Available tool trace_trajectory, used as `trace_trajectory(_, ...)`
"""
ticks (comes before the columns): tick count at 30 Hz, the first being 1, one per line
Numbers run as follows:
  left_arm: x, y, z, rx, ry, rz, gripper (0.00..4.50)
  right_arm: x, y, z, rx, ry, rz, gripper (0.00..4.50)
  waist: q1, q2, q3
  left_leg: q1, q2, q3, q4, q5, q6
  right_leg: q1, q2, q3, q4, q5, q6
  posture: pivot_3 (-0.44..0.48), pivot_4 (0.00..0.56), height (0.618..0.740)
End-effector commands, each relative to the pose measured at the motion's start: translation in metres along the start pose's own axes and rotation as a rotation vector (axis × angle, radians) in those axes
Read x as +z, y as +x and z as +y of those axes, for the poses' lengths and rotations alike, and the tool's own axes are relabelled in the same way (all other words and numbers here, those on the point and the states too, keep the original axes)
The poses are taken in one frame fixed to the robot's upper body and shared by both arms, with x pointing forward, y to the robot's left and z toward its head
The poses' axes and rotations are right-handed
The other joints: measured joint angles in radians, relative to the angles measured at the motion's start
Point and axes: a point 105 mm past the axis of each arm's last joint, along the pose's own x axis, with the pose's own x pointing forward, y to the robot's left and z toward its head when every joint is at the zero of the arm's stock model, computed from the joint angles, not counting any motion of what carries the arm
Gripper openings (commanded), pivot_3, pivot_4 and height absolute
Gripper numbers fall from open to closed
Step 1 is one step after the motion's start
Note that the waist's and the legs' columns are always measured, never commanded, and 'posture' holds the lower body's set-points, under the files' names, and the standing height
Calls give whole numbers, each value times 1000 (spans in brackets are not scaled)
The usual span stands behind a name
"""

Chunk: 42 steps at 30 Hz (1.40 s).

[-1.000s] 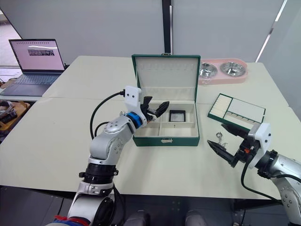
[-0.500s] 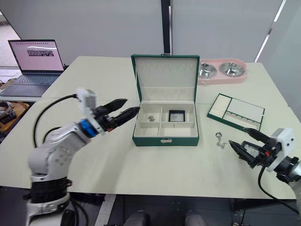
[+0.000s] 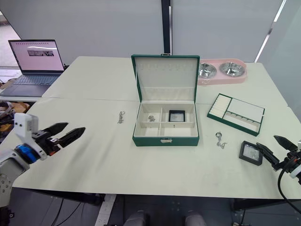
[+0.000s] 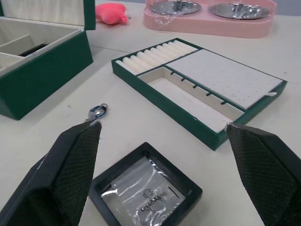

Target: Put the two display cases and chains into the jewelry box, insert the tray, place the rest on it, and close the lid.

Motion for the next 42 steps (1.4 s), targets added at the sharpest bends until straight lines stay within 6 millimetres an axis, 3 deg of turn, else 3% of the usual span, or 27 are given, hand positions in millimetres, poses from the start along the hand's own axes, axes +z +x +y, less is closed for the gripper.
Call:
trace_trajectory(1, 0, -19, 29, 129, 29, -39, 4482, 8, -10, -20, -101, -36, -52, 4500, 0, 0, 0, 0, 0, 0, 0, 0, 0, 0, 0, 0, 0, 0, 0, 0, 150, 740)
trace_trajectory(8, -18, -42, 65, 346, 42, -58, 4482, -4, -19, -37, -198, -31, -47, 4500, -1, 0, 0, 0, 0, 0, 0, 0, 0, 0, 0, 0, 0, 0, 0, 0, 150, 740)
trace_trajectory(15, -32, -52, 78, 459, 41, -56, 4482, -12, -20, -43, -246, -30, -50, 4500, -1, 0, 0, 0, 0, 1, -1, 0, 0, 0, 0, 0, 0, 0, 0, 0, 150, 740)
trace_trajectory(23, -47, -51, 72, 471, 50, -31, 4482, -13, -16, -43, -259, -33, -60, 4500, -1, 0, 0, 0, 0, 1, -1, 0, 0, 0, 0, 1, 1, 0, 0, 0, 150, 740)
trace_trajectory(37, -38, -26, 58, 395, 41, -68, 4482, -26, -17, -41, -312, -11, -50, 4500, -2, 0, 0, 1, 0, 1, 0, 0, 0, 0, 0, 1, 1, 0, 0, 0, 150, 740)
trace_trajectory(42, -41, -27, 55, 402, 32, -67, 4482, -32, -17, -41, -313, -1, -36, 4500, -2, 0, 0, 1, 1, 1, 0, 0, 0, 0, 0, 1, 1, 0, 0, 0, 150, 740)
